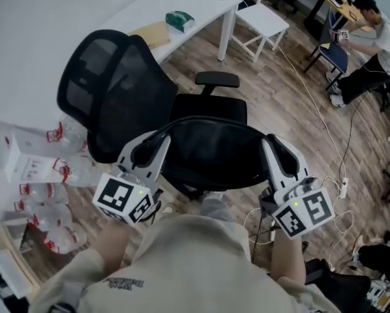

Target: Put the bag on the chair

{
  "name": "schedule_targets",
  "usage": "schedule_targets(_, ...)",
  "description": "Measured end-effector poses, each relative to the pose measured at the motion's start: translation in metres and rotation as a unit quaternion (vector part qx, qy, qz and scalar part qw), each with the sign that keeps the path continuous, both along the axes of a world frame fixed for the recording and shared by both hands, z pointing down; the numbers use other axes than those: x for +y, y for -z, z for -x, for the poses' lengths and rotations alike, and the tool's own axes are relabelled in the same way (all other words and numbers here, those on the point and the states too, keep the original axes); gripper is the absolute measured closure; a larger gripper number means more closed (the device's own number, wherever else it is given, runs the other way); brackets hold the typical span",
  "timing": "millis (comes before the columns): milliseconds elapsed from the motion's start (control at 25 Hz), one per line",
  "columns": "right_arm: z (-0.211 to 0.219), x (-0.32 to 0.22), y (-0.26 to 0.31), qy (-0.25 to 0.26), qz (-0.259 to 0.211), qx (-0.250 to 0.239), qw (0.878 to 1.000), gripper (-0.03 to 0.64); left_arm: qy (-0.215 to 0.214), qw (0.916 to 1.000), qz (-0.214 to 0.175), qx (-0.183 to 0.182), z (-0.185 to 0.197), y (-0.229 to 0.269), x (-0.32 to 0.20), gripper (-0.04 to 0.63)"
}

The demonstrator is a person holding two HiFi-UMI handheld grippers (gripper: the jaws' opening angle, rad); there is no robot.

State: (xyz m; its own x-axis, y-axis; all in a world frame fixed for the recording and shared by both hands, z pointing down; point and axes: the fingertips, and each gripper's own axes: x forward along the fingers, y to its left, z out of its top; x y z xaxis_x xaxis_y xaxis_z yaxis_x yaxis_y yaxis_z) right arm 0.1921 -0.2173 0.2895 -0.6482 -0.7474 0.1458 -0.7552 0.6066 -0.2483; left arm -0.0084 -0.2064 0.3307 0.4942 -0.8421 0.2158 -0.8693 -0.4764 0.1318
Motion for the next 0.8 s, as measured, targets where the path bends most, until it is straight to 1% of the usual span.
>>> schedule_targets(240, -0.029, -0.047, 0.006, 0.032, -0.015, -0.006, 0.999, 0.546, 0.031, 0.9994, -0.01, -0.013, -0.03, 0.009, -0.034, 0.545)
schedule_targets(440, -0.047, -0.08, 0.011, 0.052, -0.034, -0.013, 0.998, 0.546, 0.055, 0.9974, -0.034, -0.031, -0.049, 0.018, -0.06, 0.545)
schedule_targets(800, -0.053, -0.123, 0.021, 0.046, -0.063, -0.025, 0.997, 0.545, 0.059, 0.9947, -0.067, -0.051, -0.053, 0.032, -0.101, 0.545)
